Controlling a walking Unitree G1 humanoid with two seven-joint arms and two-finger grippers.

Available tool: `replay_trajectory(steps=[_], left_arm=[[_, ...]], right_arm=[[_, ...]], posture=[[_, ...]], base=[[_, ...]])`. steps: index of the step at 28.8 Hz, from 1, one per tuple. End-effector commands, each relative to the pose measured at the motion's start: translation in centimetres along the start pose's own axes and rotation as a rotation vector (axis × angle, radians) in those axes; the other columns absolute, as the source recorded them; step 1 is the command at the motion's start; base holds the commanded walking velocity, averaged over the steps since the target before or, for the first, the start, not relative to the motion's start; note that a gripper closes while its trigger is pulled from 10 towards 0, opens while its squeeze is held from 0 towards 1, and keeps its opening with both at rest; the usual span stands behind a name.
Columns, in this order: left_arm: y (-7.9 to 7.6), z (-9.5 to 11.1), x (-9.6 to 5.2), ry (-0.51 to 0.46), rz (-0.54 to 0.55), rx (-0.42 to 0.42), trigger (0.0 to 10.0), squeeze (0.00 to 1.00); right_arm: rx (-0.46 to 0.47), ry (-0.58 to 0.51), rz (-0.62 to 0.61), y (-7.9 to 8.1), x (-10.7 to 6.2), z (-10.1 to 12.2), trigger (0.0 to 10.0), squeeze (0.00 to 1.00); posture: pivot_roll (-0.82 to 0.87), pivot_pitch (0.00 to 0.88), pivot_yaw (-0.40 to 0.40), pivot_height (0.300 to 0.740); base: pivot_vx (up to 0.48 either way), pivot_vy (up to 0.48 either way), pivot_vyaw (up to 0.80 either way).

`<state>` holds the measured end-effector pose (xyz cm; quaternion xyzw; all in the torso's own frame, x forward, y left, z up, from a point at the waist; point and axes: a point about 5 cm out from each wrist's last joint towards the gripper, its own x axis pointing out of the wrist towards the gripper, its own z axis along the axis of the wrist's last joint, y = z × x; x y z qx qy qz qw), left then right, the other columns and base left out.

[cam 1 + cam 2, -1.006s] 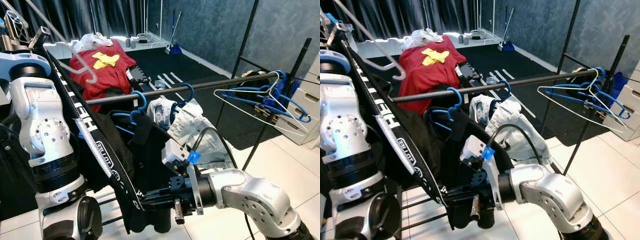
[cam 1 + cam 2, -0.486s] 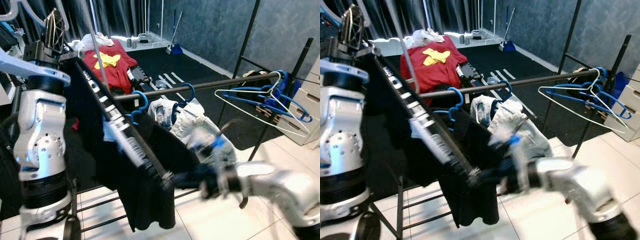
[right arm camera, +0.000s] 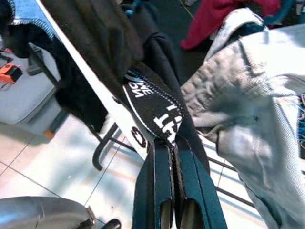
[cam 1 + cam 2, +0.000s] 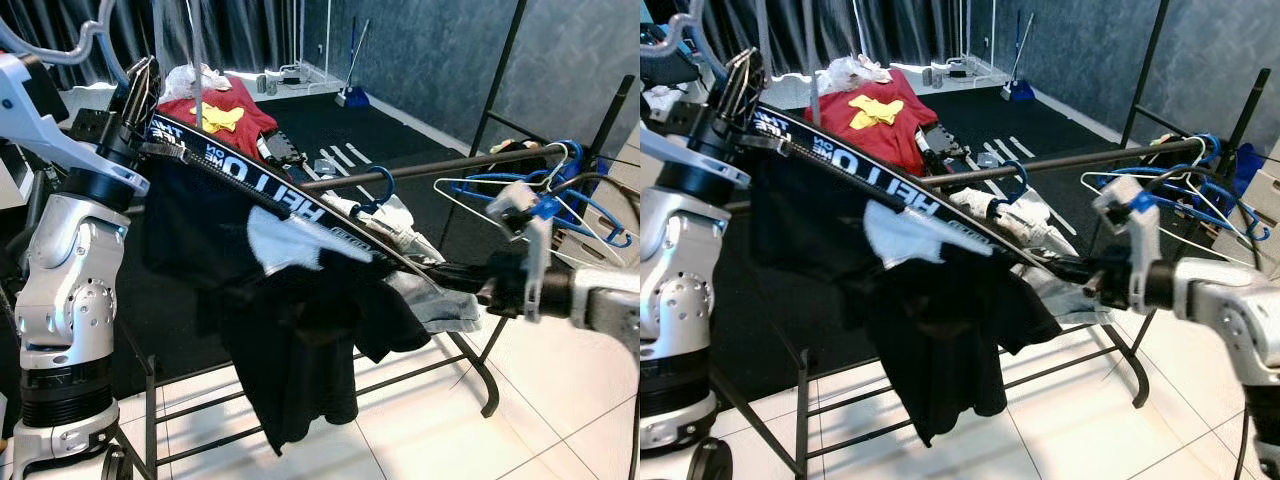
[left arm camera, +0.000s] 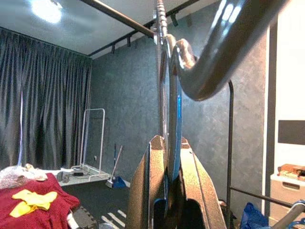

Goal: Hang hanger

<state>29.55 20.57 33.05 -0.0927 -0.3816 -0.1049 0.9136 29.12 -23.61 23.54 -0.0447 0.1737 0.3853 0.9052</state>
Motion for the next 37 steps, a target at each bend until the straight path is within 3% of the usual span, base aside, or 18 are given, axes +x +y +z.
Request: replay_trajectory(steps=[1,7,9,11,13,14,18,23,25,26,28,32,34,37], left_arm=[[0.9,1.3,-0.1,-0.034,0.023,0.049,10.0,0.00],[1.0,1.0,-0.7,0.005,0.014,0.086,10.0,0.00],[1.0,0.8,-0.7,0.017,0.009,0.074,10.0,0.00],[0.4,-0.3,-0.8,0.085,-0.010,0.080,10.0,0.00],[-0.6,-2.5,-1.2,0.241,-0.075,0.185,10.0,0.00],[-0.6,-2.5,-1.2,0.241,-0.075,0.185,10.0,0.00],[-2.1,-5.1,-2.1,0.460,-0.135,0.298,10.0,0.00],[-2.7,-4.6,-2.5,0.488,-0.189,0.281,10.0,0.00],[-3.2,-3.1,-3.3,0.457,-0.290,0.204,10.0,0.00],[-3.2,-3.1,-3.3,0.457,-0.290,0.204,10.0,0.00],[-4.2,-1.6,-5.0,0.458,-0.485,0.164,10.0,0.00],[-5.0,-1.1,-6.3,0.486,-0.613,0.155,10.0,0.00],[-5.0,-1.1,-6.3,0.486,-0.613,0.155,10.0,0.00],[-3.2,-0.9,-7.8,0.651,-0.636,0.267,10.0,0.00]], right_arm=[[0.015,0.026,-0.085,-1.1,-0.9,-0.4,0.0,0.00],[0.032,0.007,-0.206,-3.4,-2.0,-0.1,0.0,0.00],[0.030,0.009,-0.174,-3.0,-1.5,-0.1,0.0,0.00],[0.025,0.013,-0.076,-1.4,0.0,-0.3,0.0,0.00],[0.024,0.029,0.016,0.5,1.8,-0.9,0.0,0.00],[0.024,0.029,0.016,0.5,1.8,-0.9,0.0,0.00],[0.025,0.032,0.143,3.2,4.4,-1.2,0.0,0.00],[0.025,0.024,0.179,4.0,5.0,-1.2,0.0,0.00],[0.025,0.031,0.191,4.1,5.2,-1.4,0.0,0.00],[0.025,0.031,0.191,4.1,5.2,-1.4,0.0,0.00],[0.025,0.041,0.197,4.3,5.4,-1.6,0.0,0.00],[0.026,0.046,0.200,4.4,5.5,-1.7,0.0,0.00],[0.026,0.046,0.200,4.4,5.5,-1.7,0.0,0.00],[0.024,0.054,0.210,4.8,5.8,-1.7,0.0,0.00]], posture=[[-0.20,0.000,-0.021,0.740],[-0.19,0.000,-0.018,0.740],[-0.19,0.000,-0.018,0.740],[-0.19,0.000,-0.019,0.740],[-0.19,0.000,-0.017,0.740],[-0.19,0.000,-0.017,0.740],[-0.19,0.000,-0.015,0.740],[-0.19,0.000,-0.015,0.740],[-0.17,0.000,-0.021,0.740],[-0.17,0.000,-0.021,0.740],[-0.17,0.000,-0.024,0.740],[-0.16,0.000,-0.027,0.740],[-0.16,0.000,-0.027,0.740],[-0.16,0.000,-0.032,0.740]], base=[[0.000,0.000,0.00],[0.000,0.000,0.00],[0.000,0.000,0.00],[0.000,0.000,0.00],[0.000,0.000,0.00],[0.000,0.000,0.00],[0.000,0.000,0.00],[0.000,0.000,0.00],[0.000,0.000,0.00],[0.000,0.000,0.00],[0.000,0.000,0.00],[0.000,0.000,0.00],[0.000,0.000,0.00],[0.000,0.000,0.00]])
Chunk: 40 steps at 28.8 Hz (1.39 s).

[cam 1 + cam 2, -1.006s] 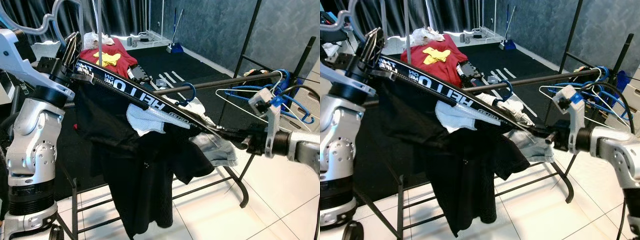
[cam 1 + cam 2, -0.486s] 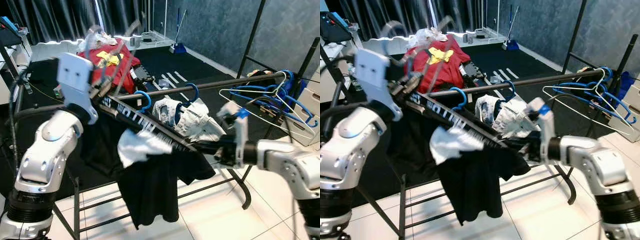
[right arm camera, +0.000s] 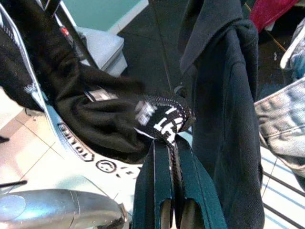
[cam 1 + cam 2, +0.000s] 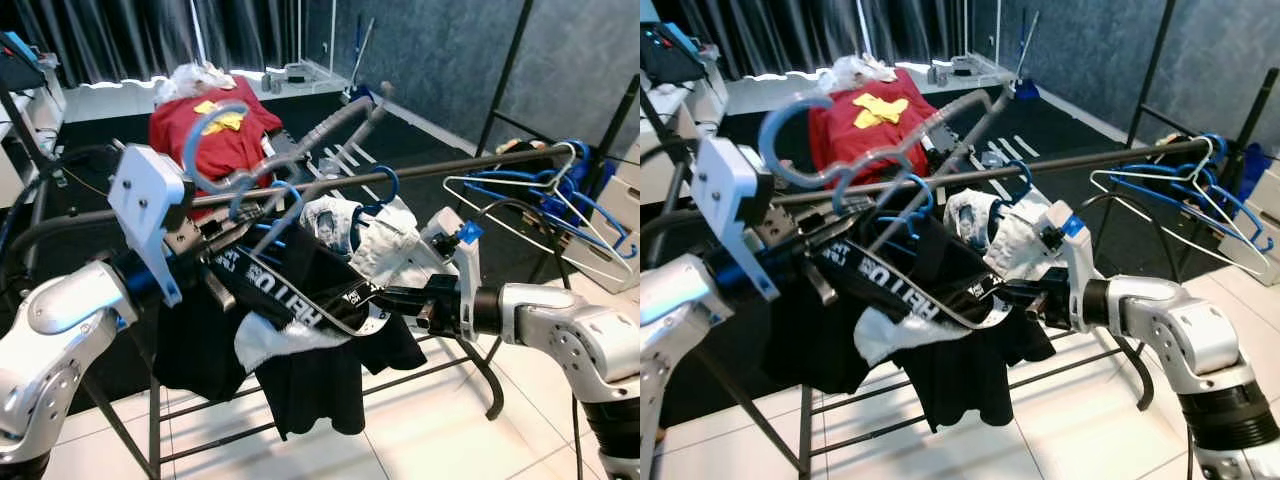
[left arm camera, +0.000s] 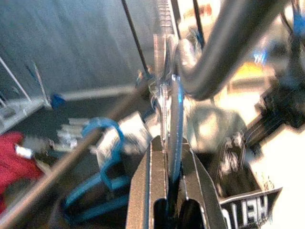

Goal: Hang hanger

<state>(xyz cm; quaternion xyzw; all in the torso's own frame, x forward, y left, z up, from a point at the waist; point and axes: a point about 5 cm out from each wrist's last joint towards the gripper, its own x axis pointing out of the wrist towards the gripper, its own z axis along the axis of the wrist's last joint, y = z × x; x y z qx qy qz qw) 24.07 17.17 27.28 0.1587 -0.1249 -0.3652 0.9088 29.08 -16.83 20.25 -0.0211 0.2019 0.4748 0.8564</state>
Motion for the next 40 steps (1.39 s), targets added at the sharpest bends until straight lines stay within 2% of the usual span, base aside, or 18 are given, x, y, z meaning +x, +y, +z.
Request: replay_trajectory(steps=[1,3,4,7,9,10,11,15,16,21,24,29,30,32,34,36,37,40], left_arm=[[1.0,-0.8,-1.5,0.134,0.027,0.040,10.0,0.00],[1.8,-2.1,-3.1,0.314,0.050,0.078,10.0,0.00],[1.9,-2.4,-3.4,0.357,0.053,0.083,10.0,0.00],[1.9,-2.6,-3.7,0.379,0.054,0.082,10.0,0.00],[2.1,-3.6,-4.7,0.510,0.073,0.103,10.0,0.00],[2.1,-3.6,-4.7,0.510,0.073,0.103,10.0,0.00],[2.2,-3.9,-5.1,0.558,0.080,0.113,10.0,0.00],[2.7,-4.1,-6.2,0.621,0.119,0.114,10.0,0.00],[3.6,-3.4,-7.1,0.613,0.175,0.142,10.0,0.00],[4.7,-2.6,-7.7,0.617,0.254,0.162,10.0,0.00],[4.8,-3.0,-7.9,0.677,0.300,0.157,10.0,0.00],[3.9,-5.4,-7.3,0.759,0.316,0.054,10.0,0.00],[3.6,-6.5,-6.5,0.756,0.355,0.006,10.0,0.00],[3.0,-8.3,-3.6,0.708,0.453,-0.045,10.0,0.00],[3.0,-8.3,-3.6,0.708,0.453,-0.045,10.0,0.00],[3.0,-8.0,0.0,0.520,0.591,-0.144,10.0,0.00],[3.1,-7.7,1.1,0.458,0.636,-0.196,10.0,0.00],[2.6,-8.2,2.4,0.454,0.665,-0.277,10.0,0.00]], right_arm=[[-0.004,0.015,0.000,0.2,0.1,-0.1,0.0,0.00],[-0.004,0.020,0.000,0.2,0.2,-0.2,0.0,0.00],[-0.004,0.021,0.000,0.2,0.2,-0.2,0.0,0.00],[-0.004,0.021,0.000,0.2,0.2,-0.1,0.0,0.00],[-0.005,0.024,0.001,0.2,0.2,-0.2,0.0,0.00],[-0.005,0.024,0.001,0.2,0.2,-0.2,0.0,0.00],[-0.005,0.024,0.001,0.2,0.2,-0.2,0.0,0.00],[-0.005,0.027,0.004,0.2,0.3,-0.2,0.0,0.00],[-0.005,0.030,0.004,0.2,0.3,-0.2,0.0,0.00],[-0.006,0.032,0.000,0.1,0.2,-0.2,0.0,0.00],[-0.009,0.031,0.002,0.1,0.4,-0.1,0.0,0.00],[-0.009,0.026,0.005,0.2,0.6,0.0,0.0,0.00],[-0.009,0.024,0.003,0.2,0.6,0.0,0.0,0.00],[-0.009,0.022,-0.002,0.2,0.6,0.1,0.0,0.00],[-0.009,0.022,-0.002,0.2,0.6,0.1,0.0,0.00],[-0.009,0.016,-0.013,0.1,0.5,0.1,0.0,0.00],[-0.009,0.014,-0.017,0.1,0.4,0.1,0.0,0.00],[-0.011,0.011,-0.024,0.1,0.4,0.1,0.0,0.00]], posture=[[-0.16,0.000,-0.033,0.740],[-0.15,0.000,-0.037,0.740],[-0.15,0.000,-0.037,0.740],[-0.15,0.000,-0.037,0.740],[-0.15,0.000,-0.040,0.740],[-0.15,0.000,-0.040,0.740],[-0.15,0.000,-0.040,0.740],[-0.15,0.000,-0.044,0.740],[-0.15,0.000,-0.047,0.740],[-0.14,0.000,-0.050,0.740],[-0.14,0.000,-0.047,0.740],[-0.15,0.000,-0.043,0.740],[-0.15,0.000,-0.041,0.740],[-0.16,0.000,-0.036,0.740],[-0.16,0.000,-0.036,0.740],[-0.17,0.000,-0.028,0.740],[-0.17,0.000,-0.028,0.740],[-0.17,0.000,-0.022,0.740]], base=[[0.000,0.000,0.00],[0.000,0.000,0.00],[0.000,0.000,0.00],[0.000,0.000,0.00],[0.000,0.000,0.00],[0.000,0.000,0.00],[0.000,0.000,0.00],[0.000,0.000,0.00],[0.000,0.000,0.00],[0.000,0.000,0.00],[0.000,0.000,0.00],[0.000,0.000,0.00],[0.000,0.000,0.00],[0.000,0.000,0.00],[0.000,0.000,0.00],[0.000,0.000,0.00],[0.000,0.000,0.00],[0.000,0.000,0.00]])
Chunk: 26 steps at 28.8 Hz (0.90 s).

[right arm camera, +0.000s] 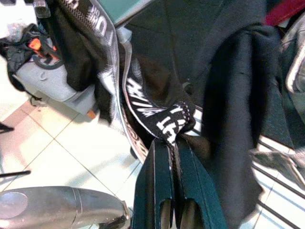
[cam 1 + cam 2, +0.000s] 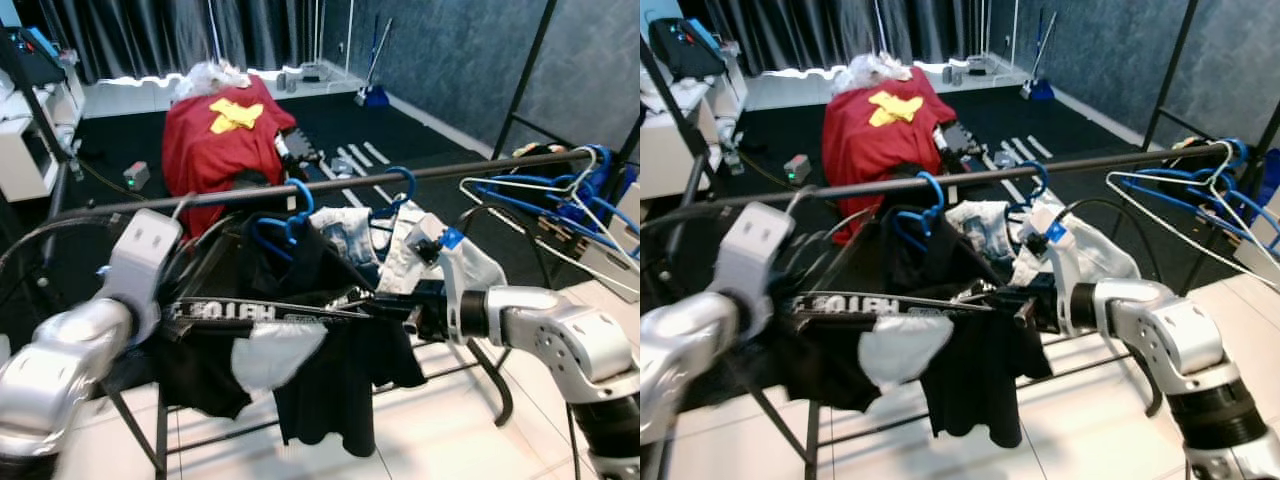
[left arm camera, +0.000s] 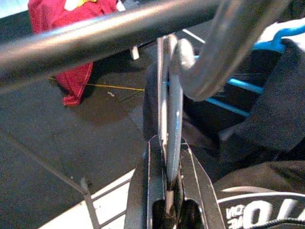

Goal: Hang hanger

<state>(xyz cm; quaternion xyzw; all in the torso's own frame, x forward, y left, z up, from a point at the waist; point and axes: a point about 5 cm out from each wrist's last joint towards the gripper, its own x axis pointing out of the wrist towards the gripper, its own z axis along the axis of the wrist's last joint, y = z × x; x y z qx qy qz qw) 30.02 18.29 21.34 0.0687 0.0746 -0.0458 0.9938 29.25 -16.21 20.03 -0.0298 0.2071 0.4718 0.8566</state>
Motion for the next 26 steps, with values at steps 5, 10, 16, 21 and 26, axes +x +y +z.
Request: replay_trajectory(steps=[5,10,16,21,26], left_arm=[[0.5,-0.3,0.4,0.025,0.074,-0.034,10.0,0.00],[-0.1,-1.1,0.7,0.105,0.100,-0.027,10.0,0.00],[-0.4,-2.5,1.1,0.215,0.145,-0.016,10.0,0.00],[-0.4,-3.4,2.1,0.283,0.215,-0.047,10.0,0.00],[-0.8,-3.8,3.4,0.311,0.261,-0.106,10.0,0.00]], right_arm=[[-0.002,-0.007,-0.016,-0.1,-0.2,0.1,0.0,0.00],[-0.001,-0.009,-0.020,-0.1,-0.2,0.1,0.0,0.00],[0.000,-0.013,-0.024,-0.1,-0.1,0.2,0.0,0.00],[0.000,-0.016,-0.027,-0.1,-0.1,0.2,0.0,0.00],[0.002,-0.020,-0.031,0.0,0.0,0.3,0.0,0.00]], posture=[[-0.17,0.000,-0.021,0.740],[-0.17,0.000,-0.020,0.740],[-0.17,0.000,-0.020,0.740],[-0.17,0.000,-0.017,0.740],[-0.18,0.000,-0.013,0.740]], base=[[0.000,0.000,0.00],[0.000,0.000,0.00],[0.000,0.000,0.00],[0.000,0.000,0.00],[0.000,0.000,0.00]])
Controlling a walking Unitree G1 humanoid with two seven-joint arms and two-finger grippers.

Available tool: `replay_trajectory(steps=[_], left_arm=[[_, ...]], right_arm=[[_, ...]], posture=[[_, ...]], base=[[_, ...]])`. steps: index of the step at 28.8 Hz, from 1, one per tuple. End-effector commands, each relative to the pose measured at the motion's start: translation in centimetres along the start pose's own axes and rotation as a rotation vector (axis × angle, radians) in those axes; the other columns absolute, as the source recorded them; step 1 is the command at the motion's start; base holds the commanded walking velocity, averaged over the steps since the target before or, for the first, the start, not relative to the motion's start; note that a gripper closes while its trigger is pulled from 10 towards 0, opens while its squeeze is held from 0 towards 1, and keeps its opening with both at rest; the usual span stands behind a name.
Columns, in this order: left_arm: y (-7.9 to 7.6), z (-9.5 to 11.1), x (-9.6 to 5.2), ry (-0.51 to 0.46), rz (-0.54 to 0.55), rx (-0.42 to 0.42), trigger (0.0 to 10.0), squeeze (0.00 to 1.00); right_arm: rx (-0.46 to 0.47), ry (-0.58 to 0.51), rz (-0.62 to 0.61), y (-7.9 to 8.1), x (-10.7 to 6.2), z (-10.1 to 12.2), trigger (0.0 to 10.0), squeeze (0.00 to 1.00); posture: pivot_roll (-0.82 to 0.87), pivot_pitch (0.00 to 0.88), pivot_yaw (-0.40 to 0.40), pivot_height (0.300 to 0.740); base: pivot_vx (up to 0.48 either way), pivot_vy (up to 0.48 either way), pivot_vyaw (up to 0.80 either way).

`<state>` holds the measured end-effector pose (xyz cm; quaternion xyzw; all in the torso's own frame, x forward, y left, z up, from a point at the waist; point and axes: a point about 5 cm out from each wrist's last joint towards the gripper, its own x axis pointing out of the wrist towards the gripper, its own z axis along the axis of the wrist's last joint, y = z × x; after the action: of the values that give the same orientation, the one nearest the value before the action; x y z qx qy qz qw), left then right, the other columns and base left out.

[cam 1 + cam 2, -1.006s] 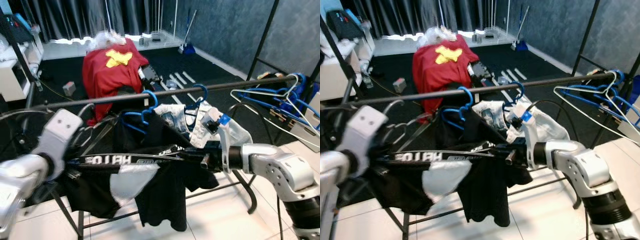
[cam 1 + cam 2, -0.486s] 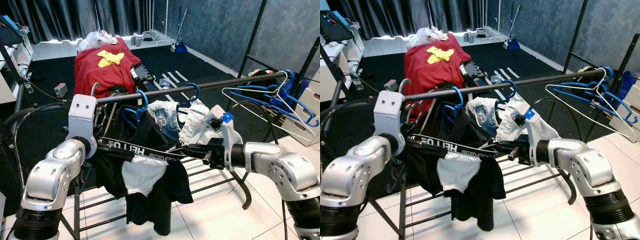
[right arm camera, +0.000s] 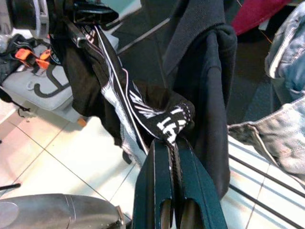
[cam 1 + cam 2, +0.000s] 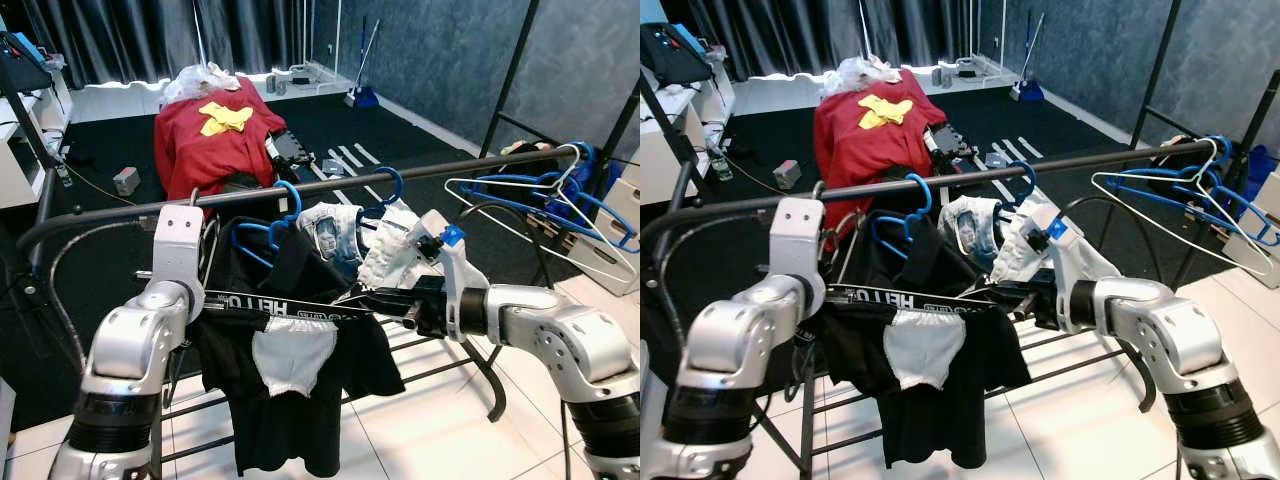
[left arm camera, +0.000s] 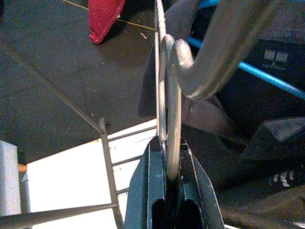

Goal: Hang hanger

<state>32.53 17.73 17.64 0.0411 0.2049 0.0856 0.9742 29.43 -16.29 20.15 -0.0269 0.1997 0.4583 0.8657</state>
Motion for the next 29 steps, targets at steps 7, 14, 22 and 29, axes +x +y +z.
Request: replay_trajectory(steps=[7,14,22,29], left_arm=[[-0.4,-1.1,1.4,0.070,0.052,-0.064,10.0,0.00],[-0.4,-2.3,1.6,0.132,0.019,-0.118,10.0,1.00],[1.2,0.3,0.7,-0.021,0.032,-0.162,10.0,1.00],[3.1,4.1,-0.6,-0.227,0.143,-0.196,10.0,0.53]], right_arm=[[0.001,-0.007,-0.003,0.4,-0.1,0.1,0.0,0.00],[0.005,-0.004,-0.005,0.5,-0.2,0.0,0.0,0.00],[0.011,0.017,0.008,0.7,-0.2,-0.5,0.0,0.00],[0.013,0.075,0.037,1.1,-0.7,-1.6,0.0,0.00]], posture=[[-0.19,0.000,-0.007,0.740],[-0.19,0.000,-0.004,0.740],[-0.19,0.000,-0.009,0.740],[-0.20,0.000,-0.008,0.740]], base=[[0.000,0.000,0.00],[0.000,0.000,0.00],[0.000,0.000,0.00],[0.000,0.000,0.00]])
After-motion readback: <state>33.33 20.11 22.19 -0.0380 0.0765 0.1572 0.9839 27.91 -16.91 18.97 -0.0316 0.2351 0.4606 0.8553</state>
